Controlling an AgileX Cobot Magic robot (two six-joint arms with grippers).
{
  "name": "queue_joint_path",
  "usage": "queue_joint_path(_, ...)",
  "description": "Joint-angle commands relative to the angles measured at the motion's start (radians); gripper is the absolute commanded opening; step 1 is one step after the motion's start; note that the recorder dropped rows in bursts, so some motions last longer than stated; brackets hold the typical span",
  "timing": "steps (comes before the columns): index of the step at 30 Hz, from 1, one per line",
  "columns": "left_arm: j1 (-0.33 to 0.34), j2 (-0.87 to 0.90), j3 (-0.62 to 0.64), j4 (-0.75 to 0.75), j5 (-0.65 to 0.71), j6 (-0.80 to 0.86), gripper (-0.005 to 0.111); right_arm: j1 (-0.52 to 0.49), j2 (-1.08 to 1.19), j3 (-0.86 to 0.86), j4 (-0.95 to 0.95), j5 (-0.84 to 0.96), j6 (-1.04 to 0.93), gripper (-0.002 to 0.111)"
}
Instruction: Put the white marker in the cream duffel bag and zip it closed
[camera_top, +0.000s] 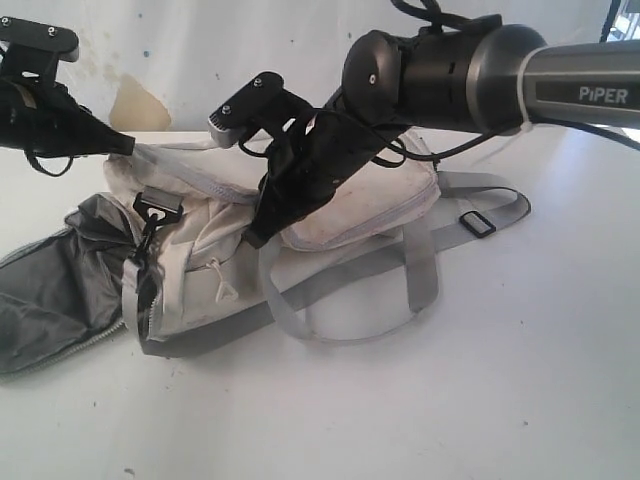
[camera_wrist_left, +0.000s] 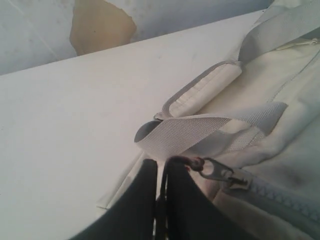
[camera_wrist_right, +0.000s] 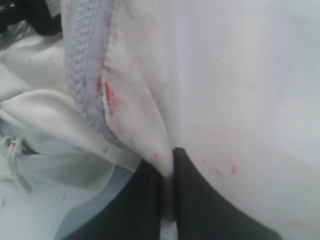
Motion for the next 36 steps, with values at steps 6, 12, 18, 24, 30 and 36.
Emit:
queue_joint_path(6,0.027,0.003,-0.015,0.021,0.033,-0.016,0.038,-0.02,0.0,0.015,-0.04,0.022,0.044,0.009)
queue_joint_path(12,0.025,-0.029,-0.015,0.001,0.133,-0.016,0.073,-0.02,0.0,0.015,-0.01,0.0,0.155,0.06)
queue_joint_path(18,0.025,-0.155,-0.015,-0.054,0.256,-0.016,0.072,-0.02,-0.065,0.009,-0.016,0.124,0.502,0.06)
queue_joint_path(24,0.025,-0.218,-0.015,-0.132,0.428,0.009,0.072,-0.02,-0.14,0.009,-0.016,0.325,0.54,0.06)
queue_joint_path(30,0.025,-0.252,-0.015,-0.287,0.516,0.077,0.055,-0.022,-0.186,0.011,-0.082,0.426,0.563,0.032)
queue_joint_path(36,0.025,-0.255,-0.015,-0.307,0.632,0.113,0.006,-0.1,-0.2,0.015,-0.122,0.458,0.638,0.0)
